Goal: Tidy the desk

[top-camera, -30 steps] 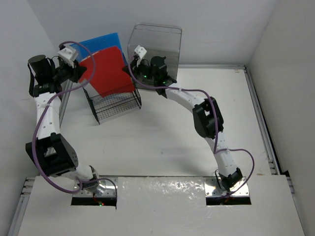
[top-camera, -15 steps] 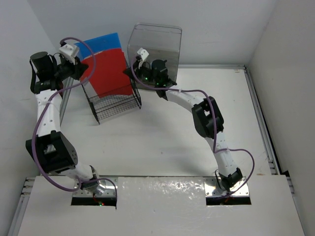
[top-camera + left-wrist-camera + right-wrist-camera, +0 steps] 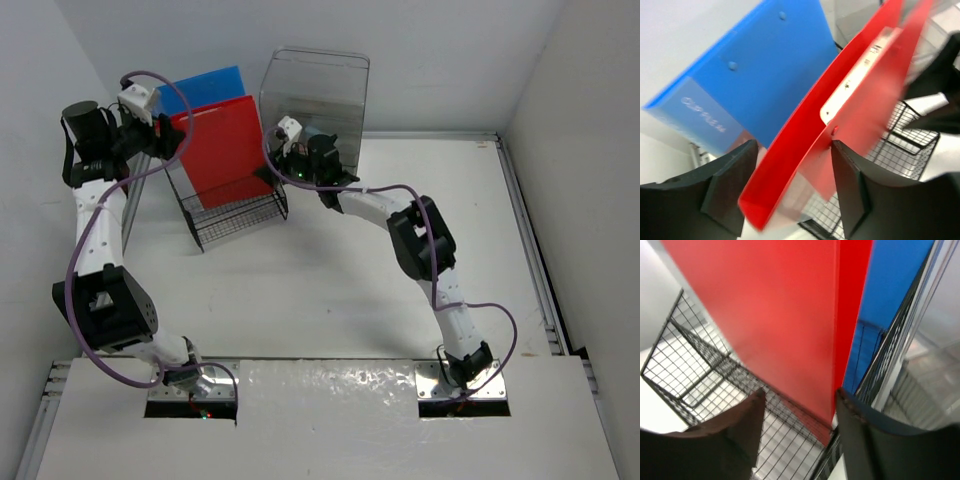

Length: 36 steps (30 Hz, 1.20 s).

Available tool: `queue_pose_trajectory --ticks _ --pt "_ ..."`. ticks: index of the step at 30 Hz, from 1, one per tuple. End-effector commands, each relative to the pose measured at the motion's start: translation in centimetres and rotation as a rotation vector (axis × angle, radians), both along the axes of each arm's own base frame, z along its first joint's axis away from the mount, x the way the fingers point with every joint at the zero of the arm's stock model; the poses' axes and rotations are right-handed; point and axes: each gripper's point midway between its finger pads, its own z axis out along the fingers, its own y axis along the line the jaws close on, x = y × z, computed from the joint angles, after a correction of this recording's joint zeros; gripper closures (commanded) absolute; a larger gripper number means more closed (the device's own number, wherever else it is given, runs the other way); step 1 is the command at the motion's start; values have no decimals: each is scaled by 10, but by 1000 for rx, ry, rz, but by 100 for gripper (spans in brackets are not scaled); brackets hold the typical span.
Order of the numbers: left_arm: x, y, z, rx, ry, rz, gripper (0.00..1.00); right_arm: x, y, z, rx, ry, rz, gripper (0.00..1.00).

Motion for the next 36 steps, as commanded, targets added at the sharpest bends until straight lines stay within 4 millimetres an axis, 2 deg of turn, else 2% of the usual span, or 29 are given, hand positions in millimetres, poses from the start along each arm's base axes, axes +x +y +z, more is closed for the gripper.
queue_pose_trajectory --ticks 1,3,4,6,14,15,16,17,18,21,22,26,27,28,30,31,32,33,34,35,36 --pt "10 9 53 29 -141 68 40 -8 -11 44 -29 -103 -22 41" --pt "17 21 54 24 -142 138 39 -11 -15 50 -37 -127 -29 37" --pt "19 25 59 10 -152 166 39 -14 -18 47 -44 -122 -31 37" --pt "24 35 56 10 -144 219 38 -20 -20 57 -40 -139 -24 36" --pt "30 40 41 20 -106 232 34 -41 -29 45 -54 -99 14 33" --pt "31 40 39 22 -102 233 34 -44 -30 48 -46 -101 15 32" --pt "31 41 38 26 -96 236 34 -48 -32 42 -52 -86 20 32" --pt "32 44 36 28 -90 248 34 -51 -33 42 -51 -83 22 32" --pt "32 44 38 28 -93 249 34 -55 -36 52 -45 -90 20 31" --pt "30 43 54 18 -120 256 30 -65 -44 41 -92 -44 19 29" --pt "28 44 67 10 -141 268 27 -68 -49 48 -100 -45 13 28" --pt "25 55 97 -3 -182 352 6 -74 -71 48 -151 -3 -41 16" --pt "24 60 107 -11 -198 382 6 -72 -81 47 -156 21 -66 2" --pt "23 68 112 -16 -204 427 4 -74 -92 49 -159 32 -96 1" --pt "19 79 127 -64 -225 474 1 -61 -123 46 -162 87 -224 1" --pt "19 86 125 -93 -205 507 1 -60 -138 39 -167 121 -260 1" --pt "18 91 128 -113 -194 528 0 -52 -164 47 -148 140 -321 1" --pt "15 94 141 -136 -205 548 0 -49 -181 42 -124 208 -377 1" --pt "12 102 129 -148 -148 599 0 -49 -200 31 -123 262 -430 1" --pt "8 106 128 -154 -133 629 0 -44 -232 42 -78 288 -524 1" --pt "3 109 122 -171 -110 660 0 -42 -256 43 -76 280 -616 1"
